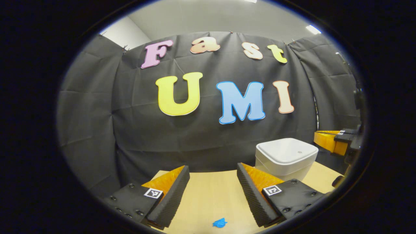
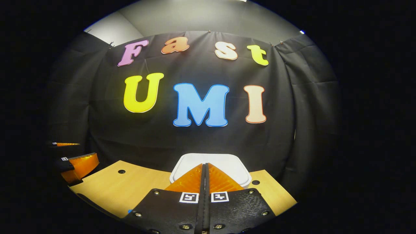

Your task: Press the lid of the desktop garbage bin to open it, pick up the crumpled paper on the desktop and throw it into the bin, then pick up the pop can on the desktop and drop it into the bin, and finally close the garbage bin lid.

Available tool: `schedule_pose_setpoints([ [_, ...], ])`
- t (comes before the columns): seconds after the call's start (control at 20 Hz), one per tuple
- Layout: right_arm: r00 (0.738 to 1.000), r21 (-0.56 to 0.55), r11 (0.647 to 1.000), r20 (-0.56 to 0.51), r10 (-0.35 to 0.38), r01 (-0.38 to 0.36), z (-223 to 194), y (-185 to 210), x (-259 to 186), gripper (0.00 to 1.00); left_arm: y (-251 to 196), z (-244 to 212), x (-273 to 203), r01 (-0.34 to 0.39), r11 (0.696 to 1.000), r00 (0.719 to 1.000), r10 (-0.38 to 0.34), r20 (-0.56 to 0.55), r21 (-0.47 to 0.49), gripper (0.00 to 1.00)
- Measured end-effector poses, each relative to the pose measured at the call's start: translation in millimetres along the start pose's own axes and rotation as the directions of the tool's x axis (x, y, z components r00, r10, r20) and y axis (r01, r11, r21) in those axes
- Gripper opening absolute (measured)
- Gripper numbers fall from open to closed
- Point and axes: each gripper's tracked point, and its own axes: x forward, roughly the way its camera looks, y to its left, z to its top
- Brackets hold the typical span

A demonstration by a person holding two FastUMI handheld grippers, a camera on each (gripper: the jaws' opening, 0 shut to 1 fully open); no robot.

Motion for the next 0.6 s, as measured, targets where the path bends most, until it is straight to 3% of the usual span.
schedule_pose_setpoints([
  [0.2,0.996,-0.007,1.0,-0.087,-0.008,0.007,-24,-7,30,0.0,0,1,0,0.0,1.0,1.0,0.0,0.003,-0.001,1.0],
  [0.25,0.994,0.008,1.0,-0.109,-0.006,0.006,-30,-9,36,0.0,0,0,0,0.0,1.0,1.0,0.0,0.002,-0.001,0.96],
  [0.6,0.983,0.075,0.997,-0.183,-0.006,0.02,-54,-15,59,0.0,1,-3,1,-0.011,1.0,1.0,0.011,-0.005,-0.003,1.0],
])
